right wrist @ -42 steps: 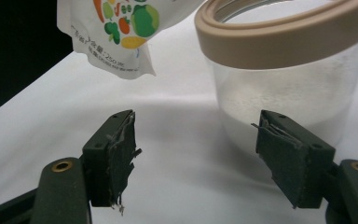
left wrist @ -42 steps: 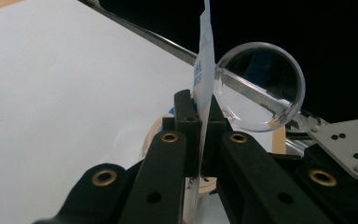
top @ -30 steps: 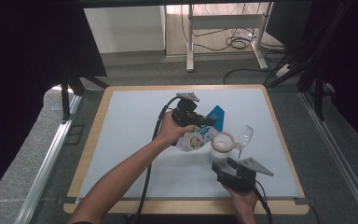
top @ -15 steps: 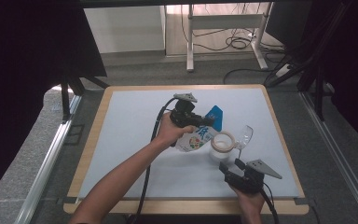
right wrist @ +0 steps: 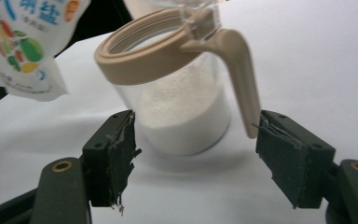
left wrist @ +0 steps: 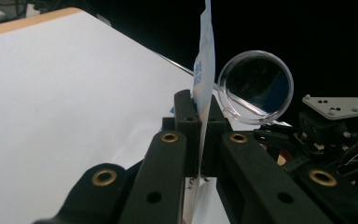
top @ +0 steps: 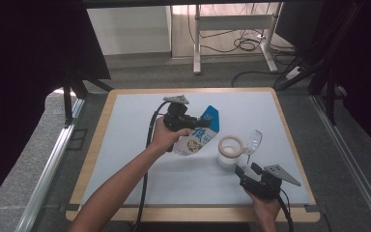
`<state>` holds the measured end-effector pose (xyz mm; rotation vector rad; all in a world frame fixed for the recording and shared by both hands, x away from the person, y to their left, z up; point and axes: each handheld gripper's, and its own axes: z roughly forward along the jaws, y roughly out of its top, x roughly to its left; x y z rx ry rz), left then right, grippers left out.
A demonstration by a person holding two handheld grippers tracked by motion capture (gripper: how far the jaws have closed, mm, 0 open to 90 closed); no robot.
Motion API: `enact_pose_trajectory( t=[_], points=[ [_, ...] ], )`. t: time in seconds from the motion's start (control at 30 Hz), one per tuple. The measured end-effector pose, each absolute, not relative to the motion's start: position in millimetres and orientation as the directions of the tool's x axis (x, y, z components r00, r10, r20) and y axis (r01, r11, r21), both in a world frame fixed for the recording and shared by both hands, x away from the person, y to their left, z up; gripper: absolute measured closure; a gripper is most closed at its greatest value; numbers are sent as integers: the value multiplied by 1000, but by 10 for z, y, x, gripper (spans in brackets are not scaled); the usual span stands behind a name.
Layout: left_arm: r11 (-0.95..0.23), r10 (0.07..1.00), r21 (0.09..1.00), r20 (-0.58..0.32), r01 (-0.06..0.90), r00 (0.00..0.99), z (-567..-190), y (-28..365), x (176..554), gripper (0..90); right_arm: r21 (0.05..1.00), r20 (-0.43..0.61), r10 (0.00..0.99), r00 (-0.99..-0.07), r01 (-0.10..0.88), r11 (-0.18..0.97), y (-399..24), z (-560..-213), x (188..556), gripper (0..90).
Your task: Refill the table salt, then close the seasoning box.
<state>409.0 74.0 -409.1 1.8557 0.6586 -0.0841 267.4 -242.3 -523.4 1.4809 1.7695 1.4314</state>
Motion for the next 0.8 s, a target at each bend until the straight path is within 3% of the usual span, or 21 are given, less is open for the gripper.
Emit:
enact_pose_trajectory(
  t=[0.8],
  points=[
    [-113,506,862,-379,495,775,-4238,1451,4095,895,882,289,916,-278,450,-142,-2644,-5222,2718,288]
  ],
)
